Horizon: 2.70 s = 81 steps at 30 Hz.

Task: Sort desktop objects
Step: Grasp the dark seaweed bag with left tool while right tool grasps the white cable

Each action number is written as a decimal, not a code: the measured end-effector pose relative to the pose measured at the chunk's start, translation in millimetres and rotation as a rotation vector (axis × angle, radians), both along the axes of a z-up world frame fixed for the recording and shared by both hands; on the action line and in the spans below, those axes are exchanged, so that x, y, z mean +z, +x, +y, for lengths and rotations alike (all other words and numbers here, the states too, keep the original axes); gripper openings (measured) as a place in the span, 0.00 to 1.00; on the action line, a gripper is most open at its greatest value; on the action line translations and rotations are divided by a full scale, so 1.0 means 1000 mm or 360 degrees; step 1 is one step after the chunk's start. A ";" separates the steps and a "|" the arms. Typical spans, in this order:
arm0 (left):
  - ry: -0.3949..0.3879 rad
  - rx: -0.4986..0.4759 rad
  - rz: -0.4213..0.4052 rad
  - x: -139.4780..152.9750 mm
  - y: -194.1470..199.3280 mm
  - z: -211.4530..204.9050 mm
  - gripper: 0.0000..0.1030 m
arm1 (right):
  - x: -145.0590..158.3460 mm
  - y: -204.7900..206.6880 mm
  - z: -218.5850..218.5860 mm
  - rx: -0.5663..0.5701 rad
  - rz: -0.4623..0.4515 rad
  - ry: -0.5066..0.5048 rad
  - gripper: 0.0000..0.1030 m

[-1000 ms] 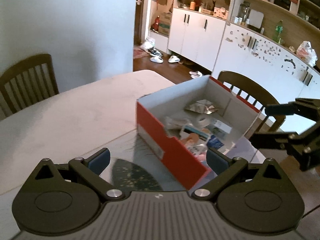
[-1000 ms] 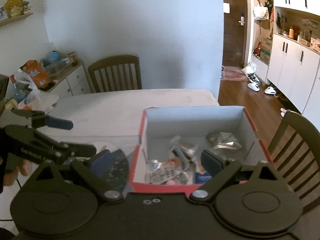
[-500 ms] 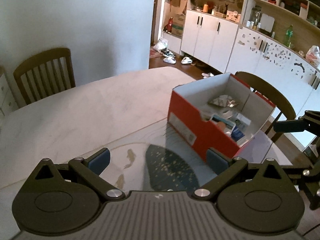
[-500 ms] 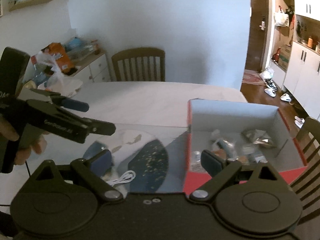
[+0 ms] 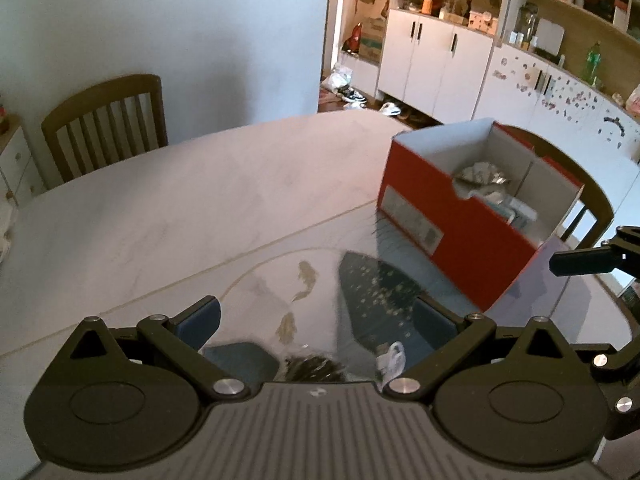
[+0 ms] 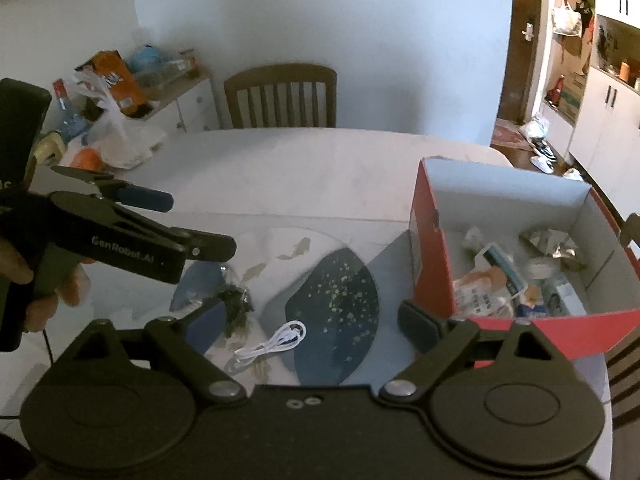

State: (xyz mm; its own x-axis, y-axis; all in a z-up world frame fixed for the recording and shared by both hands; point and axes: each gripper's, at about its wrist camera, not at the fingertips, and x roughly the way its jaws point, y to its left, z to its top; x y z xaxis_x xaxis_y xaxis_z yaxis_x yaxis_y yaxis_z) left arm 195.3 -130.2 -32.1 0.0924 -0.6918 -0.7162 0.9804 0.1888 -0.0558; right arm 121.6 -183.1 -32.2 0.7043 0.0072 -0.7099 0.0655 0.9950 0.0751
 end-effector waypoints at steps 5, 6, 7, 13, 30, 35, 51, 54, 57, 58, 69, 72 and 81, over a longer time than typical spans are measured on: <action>0.0031 0.0022 0.0013 -0.020 0.008 0.002 1.00 | -0.018 0.006 0.013 -0.0086 0.0045 -0.0017 0.88; 0.0039 0.0028 0.0007 -0.025 0.010 0.001 1.00 | -0.022 0.007 0.016 -0.0105 0.0058 -0.0024 0.88; 0.0045 0.0030 0.0009 -0.027 0.012 0.001 1.00 | -0.025 0.009 0.020 -0.0114 0.0065 -0.0035 0.87; 0.0047 0.0053 0.0015 -0.042 0.022 -0.001 1.00 | -0.043 0.019 0.038 -0.0140 0.0111 -0.0046 0.86; 0.0085 0.0010 0.0013 -0.061 0.029 -0.010 1.00 | -0.099 0.045 0.063 -0.0126 0.0267 -0.0114 0.81; 0.0084 -0.0002 0.0003 -0.066 0.027 -0.010 1.00 | -0.106 0.047 0.062 -0.0138 0.0273 -0.0127 0.78; 0.0058 -0.0070 -0.0027 -0.078 0.014 -0.001 1.00 | -0.106 0.041 0.030 -0.0198 0.0261 -0.0077 0.52; 0.0067 -0.0082 -0.0039 -0.081 0.012 -0.001 0.99 | -0.105 0.041 0.028 -0.0193 0.0258 -0.0081 0.47; 0.0082 -0.0089 -0.0049 -0.085 0.011 -0.002 0.99 | -0.105 0.042 0.028 -0.0178 0.0249 -0.0075 0.40; 0.0086 -0.0093 -0.0051 -0.086 0.011 -0.002 0.99 | -0.105 0.042 0.029 -0.0171 0.0245 -0.0078 0.37; 0.0115 -0.0163 -0.0050 -0.094 0.005 0.000 0.78 | -0.103 0.039 0.027 -0.0151 0.0229 -0.0071 0.18; 0.0156 -0.0144 -0.0055 -0.099 0.005 0.000 0.76 | -0.103 0.039 0.026 -0.0155 0.0230 -0.0078 0.18; 0.0163 -0.0157 -0.0072 -0.096 -0.002 -0.002 0.55 | -0.101 0.037 0.024 -0.0171 0.0237 -0.0053 0.16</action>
